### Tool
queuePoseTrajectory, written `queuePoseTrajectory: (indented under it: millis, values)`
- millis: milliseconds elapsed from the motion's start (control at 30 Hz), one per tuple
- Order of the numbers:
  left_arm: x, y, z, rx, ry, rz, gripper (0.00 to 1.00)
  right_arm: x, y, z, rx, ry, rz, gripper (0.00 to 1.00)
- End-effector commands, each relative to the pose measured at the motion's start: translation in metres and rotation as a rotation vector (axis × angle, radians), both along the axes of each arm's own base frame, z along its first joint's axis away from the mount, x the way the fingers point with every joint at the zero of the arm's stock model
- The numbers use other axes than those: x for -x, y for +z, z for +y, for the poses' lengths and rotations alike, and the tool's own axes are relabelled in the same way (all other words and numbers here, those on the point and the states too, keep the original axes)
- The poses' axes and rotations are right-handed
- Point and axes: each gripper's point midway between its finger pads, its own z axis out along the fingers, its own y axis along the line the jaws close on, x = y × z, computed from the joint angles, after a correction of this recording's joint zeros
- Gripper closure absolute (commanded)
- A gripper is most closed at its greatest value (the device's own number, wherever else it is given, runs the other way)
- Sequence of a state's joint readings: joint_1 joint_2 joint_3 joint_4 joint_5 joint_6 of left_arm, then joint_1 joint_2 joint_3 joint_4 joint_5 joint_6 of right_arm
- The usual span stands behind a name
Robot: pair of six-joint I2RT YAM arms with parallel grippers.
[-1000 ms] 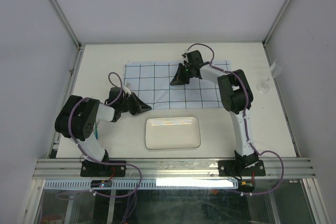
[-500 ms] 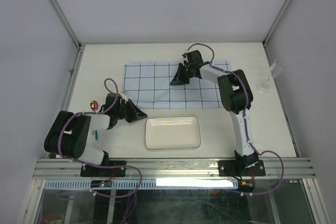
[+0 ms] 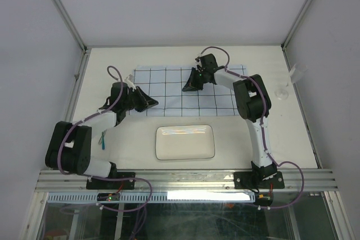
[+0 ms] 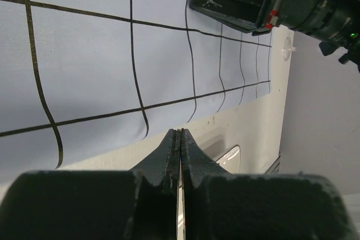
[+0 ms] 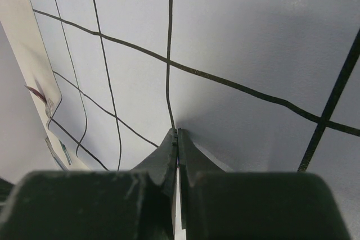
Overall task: Set the dinner table for one person
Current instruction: Flatten out the napkin at the center of the board.
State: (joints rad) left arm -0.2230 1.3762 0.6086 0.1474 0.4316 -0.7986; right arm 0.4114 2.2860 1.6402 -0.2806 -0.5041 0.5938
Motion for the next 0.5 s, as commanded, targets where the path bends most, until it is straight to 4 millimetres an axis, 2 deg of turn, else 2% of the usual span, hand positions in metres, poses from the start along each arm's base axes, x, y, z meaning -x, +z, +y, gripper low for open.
queuePoseTrajectory:
  millis: [0, 167, 333, 467]
  values:
    - [-0.015, -0.002, -0.018, 0.075, -0.057, -0.032, 1.00, -0.013, -0.019, -0.036, 0.132, -0.062, -0.010, 1.00]
    - [-0.023, -0.019, -0.028, 0.133, -0.093, -0.028, 1.00, -0.012, -0.018, -0.037, 0.136, -0.061, -0.009, 1.00]
    - [-0.015, -0.039, -0.036, 0.216, -0.119, 0.010, 1.00, -0.013, -0.017, -0.037, 0.139, -0.061, -0.007, 1.00]
    - [-0.005, -0.063, -0.036, 0.228, -0.120, 0.061, 1.00, -0.015, -0.016, -0.038, 0.145, -0.064, -0.012, 1.00]
